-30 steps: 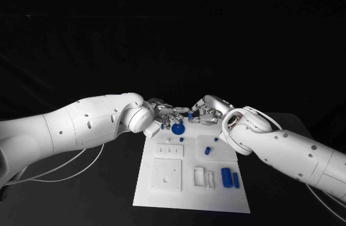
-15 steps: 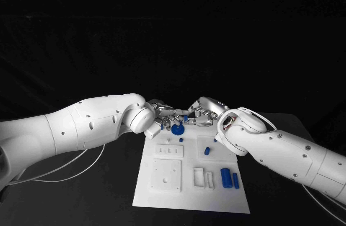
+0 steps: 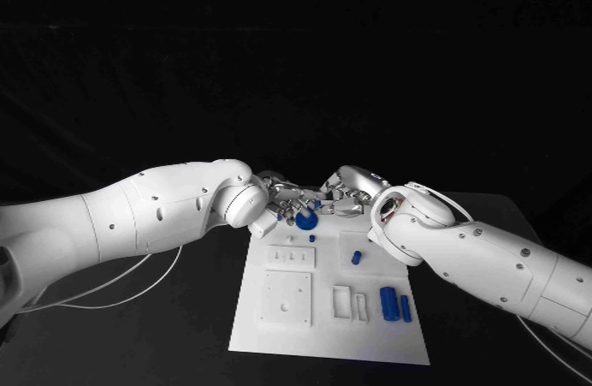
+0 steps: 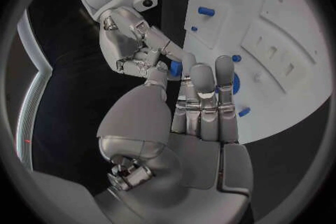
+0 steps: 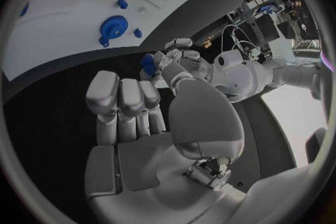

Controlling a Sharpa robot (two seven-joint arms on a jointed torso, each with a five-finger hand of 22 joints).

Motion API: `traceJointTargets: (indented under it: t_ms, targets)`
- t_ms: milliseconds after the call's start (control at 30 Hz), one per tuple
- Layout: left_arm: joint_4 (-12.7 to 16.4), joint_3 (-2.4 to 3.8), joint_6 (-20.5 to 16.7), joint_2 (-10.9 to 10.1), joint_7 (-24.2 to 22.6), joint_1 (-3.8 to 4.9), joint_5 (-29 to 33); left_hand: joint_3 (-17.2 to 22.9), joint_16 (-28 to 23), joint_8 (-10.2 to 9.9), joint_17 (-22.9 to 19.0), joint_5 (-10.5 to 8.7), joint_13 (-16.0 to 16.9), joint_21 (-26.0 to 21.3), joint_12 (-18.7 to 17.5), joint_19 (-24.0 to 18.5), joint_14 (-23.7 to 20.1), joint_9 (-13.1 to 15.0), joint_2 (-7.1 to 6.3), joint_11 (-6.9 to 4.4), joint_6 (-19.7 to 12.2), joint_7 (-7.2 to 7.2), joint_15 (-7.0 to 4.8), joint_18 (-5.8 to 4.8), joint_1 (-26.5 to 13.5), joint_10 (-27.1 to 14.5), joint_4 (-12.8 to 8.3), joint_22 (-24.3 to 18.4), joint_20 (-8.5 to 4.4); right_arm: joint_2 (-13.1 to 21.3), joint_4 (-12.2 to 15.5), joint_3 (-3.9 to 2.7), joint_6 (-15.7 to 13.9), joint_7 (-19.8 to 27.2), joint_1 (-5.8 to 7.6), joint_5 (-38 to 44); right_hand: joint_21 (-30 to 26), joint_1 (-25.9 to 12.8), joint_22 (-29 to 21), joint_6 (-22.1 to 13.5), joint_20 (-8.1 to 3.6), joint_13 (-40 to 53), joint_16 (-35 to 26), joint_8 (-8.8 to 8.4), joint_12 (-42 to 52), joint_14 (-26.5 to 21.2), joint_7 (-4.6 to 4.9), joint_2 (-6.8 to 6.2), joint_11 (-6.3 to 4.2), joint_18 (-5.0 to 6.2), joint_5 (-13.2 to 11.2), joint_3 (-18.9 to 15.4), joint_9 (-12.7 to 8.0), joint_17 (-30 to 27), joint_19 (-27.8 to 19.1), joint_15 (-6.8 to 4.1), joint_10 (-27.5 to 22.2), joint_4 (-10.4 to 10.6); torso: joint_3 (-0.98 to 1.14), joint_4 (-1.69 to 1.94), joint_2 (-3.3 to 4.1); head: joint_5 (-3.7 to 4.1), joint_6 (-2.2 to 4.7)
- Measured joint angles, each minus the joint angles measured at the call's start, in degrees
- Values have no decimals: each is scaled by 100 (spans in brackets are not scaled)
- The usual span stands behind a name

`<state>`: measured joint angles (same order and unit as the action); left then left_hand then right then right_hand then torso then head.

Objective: Assemble the parts on the task board

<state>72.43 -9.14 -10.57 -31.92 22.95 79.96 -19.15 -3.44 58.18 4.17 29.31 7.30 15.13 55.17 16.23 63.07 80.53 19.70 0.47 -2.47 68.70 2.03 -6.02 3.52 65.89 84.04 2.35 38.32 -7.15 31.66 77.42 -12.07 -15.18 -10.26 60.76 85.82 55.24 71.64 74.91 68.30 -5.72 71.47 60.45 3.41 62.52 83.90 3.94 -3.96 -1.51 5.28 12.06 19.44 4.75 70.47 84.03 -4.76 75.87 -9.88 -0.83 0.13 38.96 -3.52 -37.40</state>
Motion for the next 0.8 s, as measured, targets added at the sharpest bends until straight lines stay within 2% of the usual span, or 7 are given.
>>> traceJointTargets:
  t_ms: [167, 233, 333, 433, 567, 600, 800]
  targets:
    - [-10, -6, 54, 0, 50, -5, -66, 0, 59, 50, 24, 0, 28, -39, 68, 2, 0, 788, 0, -32, 62, -60, 0, 0, 0, -8, 0, 108, -2, -13, 12, 3, 7, 1, 3, 8, 0, 0, 0, -1, 0, 0, 0, -17, 0, 0, 1, 0, 0, 0, 1, 0, 0, 0, 0, 0, 0, 0, 1, -4, 1, -1, 1]
    - [-11, -6, 74, 0, 64, -5, -89, 0, 84, 55, 32, 0, 35, -39, 68, 2, 0, 929, 0, -40, 65, -64, 0, 0, 0, 0, 0, 128, -2, -17, 16, 6, 10, 2, 3, 10, 0, 0, 0, -1, 0, 0, 0, -16, 0, 0, 1, 0, 0, 0, 3, 0, -1, 0, 0, 0, 0, 0, 2, -4, 3, -1, 1]
    - [-13, -7, 100, 2, 83, -5, -122, 0, 84, 65, 32, 0, 35, -39, 68, 2, 0, 956, 0, -40, 69, -69, 0, 0, 0, 0, 0, 128, -2, -19, 20, 11, 19, 3, 3, 12, 0, 0, 0, -3, 0, 0, 0, 7, 0, 0, 3, 0, 0, 0, 3, 0, 0, 0, 0, 0, 0, 0, 2, -4, 3, -1, -2]
    - [-14, -9, 120, 5, 97, -6, -152, 0, 107, -1, 24, 41, 49, -111, 90, 23, 0, 1380, 0, -40, 37, -101, 0, 0, 0, 0, 0, 241, -23, -22, 22, 16, 32, 5, 3, 13, 0, 0, 0, -5, 0, 0, 0, 7, 0, 0, 4, 0, 0, 0, 3, -1, 0, 0, 0, 0, 0, -1, 2, -4, 3, -1, -7]
    - [-14, -15, 129, 6, 106, -12, -175, 24, 107, -2, 22, 365, 49, -144, 90, 23, -20, 1517, 41, -40, 37, -102, -20, 0, 41, 0, -58, 286, -23, -25, 19, 42, 46, 9, 7, 13, 0, 0, 0, -7, 0, 0, 0, 7, 0, 0, 6, 0, 0, 0, 3, -1, 1, -1, 0, 0, 0, -1, 2, -4, 3, -1, -15]
    - [-14, -18, 131, 6, 109, -16, -179, 20, 110, -3, 22, 509, 49, -149, 90, 24, -20, 1614, 79, -40, 39, -114, -20, 0, 79, 0, -106, 301, -24, -25, 15, 58, 50, 11, 10, 13, 0, -2, 0, -7, 0, 0, 0, 7, 0, 0, 6, -2, 0, 0, 3, -1, 1, -1, 0, 0, 0, -1, 2, -4, 3, -1, -17]
    - [-13, -27, 131, 4, 114, -33, -184, 19, 214, 89, 51, 1046, 54, -172, 135, 43, -7, 2311, 174, -83, -27, -185, -55, 0, 174, 1, -257, 399, -43, -25, 3, 110, 71, 32, 22, 7, 0, -23, 0, -8, 0, 0, 0, 6, 0, 0, 6, -23, 1, 0, 3, -1, 6, -1, 0, 0, 0, -1, 3, -3, 5, -10, -22]
